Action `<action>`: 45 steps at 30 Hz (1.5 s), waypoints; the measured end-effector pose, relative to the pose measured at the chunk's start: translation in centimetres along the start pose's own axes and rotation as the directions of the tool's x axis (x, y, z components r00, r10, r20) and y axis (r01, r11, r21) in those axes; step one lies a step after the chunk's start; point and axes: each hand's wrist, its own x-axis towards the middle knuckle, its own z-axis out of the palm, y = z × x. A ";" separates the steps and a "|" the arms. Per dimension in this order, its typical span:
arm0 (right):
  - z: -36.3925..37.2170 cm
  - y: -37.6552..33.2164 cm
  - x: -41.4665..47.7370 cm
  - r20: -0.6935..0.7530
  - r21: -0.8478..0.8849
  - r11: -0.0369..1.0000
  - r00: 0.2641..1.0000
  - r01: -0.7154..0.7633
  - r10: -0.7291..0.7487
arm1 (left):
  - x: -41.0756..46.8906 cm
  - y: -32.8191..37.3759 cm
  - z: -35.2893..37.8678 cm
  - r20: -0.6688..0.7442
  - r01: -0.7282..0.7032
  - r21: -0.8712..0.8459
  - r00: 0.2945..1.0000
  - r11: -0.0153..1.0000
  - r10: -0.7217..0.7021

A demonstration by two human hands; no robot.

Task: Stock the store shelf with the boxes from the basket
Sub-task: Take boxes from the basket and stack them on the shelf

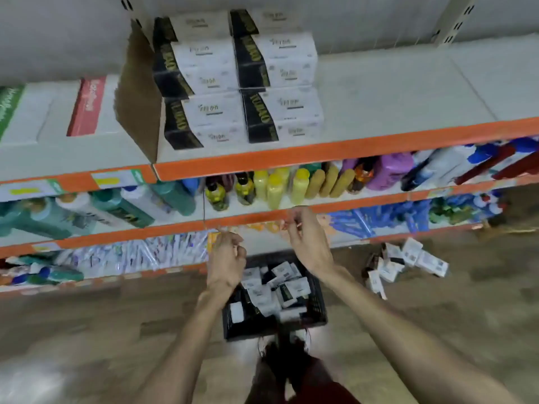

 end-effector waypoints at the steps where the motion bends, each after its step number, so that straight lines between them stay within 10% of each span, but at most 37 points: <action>1: 1.0 1.3 -0.7 0.036 -0.005 0.999 0.998 -0.054 0.054 | -0.4 -1.6 1.3 0.045 0.045 0.008 0.998 0.999 -0.045; 20: 26.2 38.4 -3.1 0.382 -0.257 0.895 0.812 -0.366 0.442 | 5.2 -31.0 34.3 0.477 0.214 0.266 0.818 0.940 -0.321; 29: 38.6 54.3 -5.7 0.566 -0.507 0.825 0.626 -0.248 0.536 | 7.4 -44.9 46.2 0.423 0.360 0.373 0.754 0.855 -0.502; 36: 43.0 58.5 -5.4 0.503 -0.601 0.789 0.706 -0.129 0.499 | 7.6 -47.1 49.9 0.165 0.366 0.484 0.854 0.795 -0.494; 45: 44.5 59.7 -4.3 0.535 -0.765 0.614 0.722 0.195 0.438 | 9.6 -48.2 50.1 0.183 0.678 0.260 0.665 0.688 -0.724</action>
